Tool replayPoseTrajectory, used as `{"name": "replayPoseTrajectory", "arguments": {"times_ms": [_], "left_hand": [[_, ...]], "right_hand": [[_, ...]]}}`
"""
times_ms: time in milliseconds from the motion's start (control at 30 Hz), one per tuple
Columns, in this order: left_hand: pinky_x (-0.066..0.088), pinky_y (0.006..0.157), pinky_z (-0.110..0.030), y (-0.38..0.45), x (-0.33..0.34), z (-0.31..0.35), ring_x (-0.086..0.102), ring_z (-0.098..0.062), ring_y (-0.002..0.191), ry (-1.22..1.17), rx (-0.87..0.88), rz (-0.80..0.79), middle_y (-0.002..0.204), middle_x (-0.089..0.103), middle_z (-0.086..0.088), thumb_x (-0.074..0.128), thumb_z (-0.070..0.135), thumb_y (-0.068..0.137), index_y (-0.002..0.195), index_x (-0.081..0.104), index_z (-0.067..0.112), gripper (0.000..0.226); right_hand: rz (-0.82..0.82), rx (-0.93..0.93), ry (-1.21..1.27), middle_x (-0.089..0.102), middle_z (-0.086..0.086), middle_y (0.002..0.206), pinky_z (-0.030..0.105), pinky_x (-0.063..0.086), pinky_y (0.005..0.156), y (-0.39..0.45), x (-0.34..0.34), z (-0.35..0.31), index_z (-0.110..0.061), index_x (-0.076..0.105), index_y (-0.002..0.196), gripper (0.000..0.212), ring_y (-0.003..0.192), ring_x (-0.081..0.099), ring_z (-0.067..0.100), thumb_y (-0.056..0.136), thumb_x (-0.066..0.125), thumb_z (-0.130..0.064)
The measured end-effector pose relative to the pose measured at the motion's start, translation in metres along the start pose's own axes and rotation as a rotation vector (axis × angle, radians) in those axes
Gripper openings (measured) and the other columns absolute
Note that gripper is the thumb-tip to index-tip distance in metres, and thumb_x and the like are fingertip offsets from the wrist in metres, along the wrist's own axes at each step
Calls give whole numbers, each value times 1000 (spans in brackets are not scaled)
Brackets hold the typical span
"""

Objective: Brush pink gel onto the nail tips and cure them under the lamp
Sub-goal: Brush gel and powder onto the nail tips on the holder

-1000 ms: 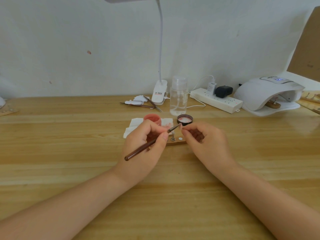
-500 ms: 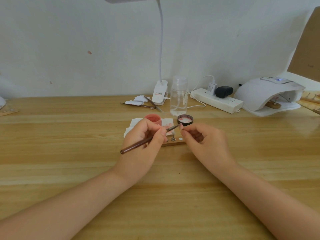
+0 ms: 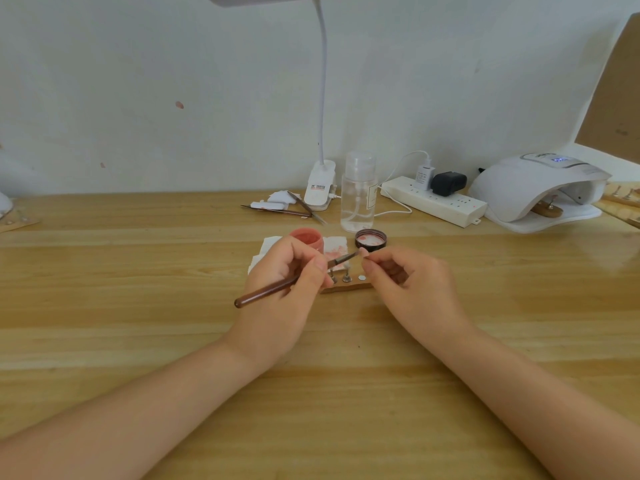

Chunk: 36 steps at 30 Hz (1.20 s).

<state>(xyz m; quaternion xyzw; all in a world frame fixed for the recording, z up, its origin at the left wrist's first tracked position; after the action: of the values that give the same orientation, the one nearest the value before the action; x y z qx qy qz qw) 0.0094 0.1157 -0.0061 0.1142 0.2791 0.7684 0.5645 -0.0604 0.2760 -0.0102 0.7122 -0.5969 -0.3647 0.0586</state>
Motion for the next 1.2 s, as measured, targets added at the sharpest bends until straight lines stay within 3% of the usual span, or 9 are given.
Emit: {"name": "replayPoseTrajectory", "arguments": {"times_ms": [167, 433, 600, 733, 867, 933, 1033, 1100, 1200], "left_hand": [[44, 63, -11, -1, -1, 4, 55, 0, 63, -28, 51, -30, 63, 62, 8, 53, 17, 85, 73, 53, 17, 11], [45, 66, -11, 1, 2, 1, 59, -4, 77, -70, -10, 0, 69, 66, 9, 54, 22, 86, 74, 57, 24, 12], [44, 64, -10, -1, -2, 3, 56, 0, 65, -13, 72, -27, 65, 62, 8, 53, 22, 86, 73, 53, 19, 13], [43, 72, -11, 2, -4, 1, 59, 3, 82, 82, 63, 8, 74, 64, 13, 54, 35, 85, 76, 55, 34, 9], [42, 80, -5, 0, -2, 1, 60, 6, 106, 167, 119, -23, 90, 66, 3, 58, 18, 88, 83, 59, 28, 12], [40, 79, -2, -1, -1, 2, 60, 11, 97, 207, 158, -43, 85, 63, -1, 59, 14, 88, 84, 60, 22, 9], [40, 68, -5, -1, -2, 3, 58, -2, 70, 254, 177, -63, 73, 60, 2, 59, 14, 87, 81, 60, 17, 6], [41, 60, -10, -1, -3, 5, 56, -12, 66, 251, 190, -78, 70, 59, 0, 59, 10, 86, 78, 59, 11, 7], [40, 56, -12, -3, -4, 7, 52, -15, 62, 250, 197, -99, 68, 56, -2, 58, 8, 84, 73, 56, 8, 11]], "right_hand": [[12, 14, 40, 67, -9, 70, 12, 46, 60, 1, 0, 1, -17, 73, 87, 7, 67, 59, 6, 86, 67, -14], [5, 11, 40, 68, -8, 71, 16, 48, 61, 0, 1, 1, -18, 73, 88, 8, 67, 60, 7, 86, 67, -14], [16, 24, 24, 67, -8, 69, 13, 46, 59, 1, 1, 1, -19, 73, 87, 7, 65, 59, 6, 86, 67, -15], [24, -15, -41, 66, -7, 71, 12, 43, 59, 2, 1, 1, -17, 74, 88, 8, 67, 57, 5, 85, 68, -12], [25, -73, -112, 67, -4, 74, 11, 43, 62, 3, 0, -1, -13, 74, 89, 9, 72, 56, 6, 84, 68, -9], [32, -89, -135, 67, -5, 74, 10, 42, 63, 2, -1, -2, -13, 74, 89, 9, 73, 56, 5, 84, 68, -9], [42, -97, -153, 67, -4, 73, 9, 41, 62, 2, -1, -3, -12, 74, 88, 9, 70, 56, 7, 83, 68, -8], [41, -89, -164, 67, -4, 73, 9, 40, 62, 2, -2, -3, -11, 74, 87, 8, 66, 55, 6, 83, 68, -8], [39, -76, -173, 67, -2, 74, 11, 41, 62, 2, -2, -3, -10, 74, 88, 8, 66, 56, 7, 84, 67, -9]]}}
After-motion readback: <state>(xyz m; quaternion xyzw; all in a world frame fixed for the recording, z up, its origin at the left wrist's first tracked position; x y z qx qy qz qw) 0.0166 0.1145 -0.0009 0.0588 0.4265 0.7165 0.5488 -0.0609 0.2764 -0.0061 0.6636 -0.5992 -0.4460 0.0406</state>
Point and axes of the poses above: each hand's wrist, its own y-axis towards the middle knuckle, its own x-axis out of the palm, z = x × y, the point moved 1 cm from there along y, towards the middle knuckle
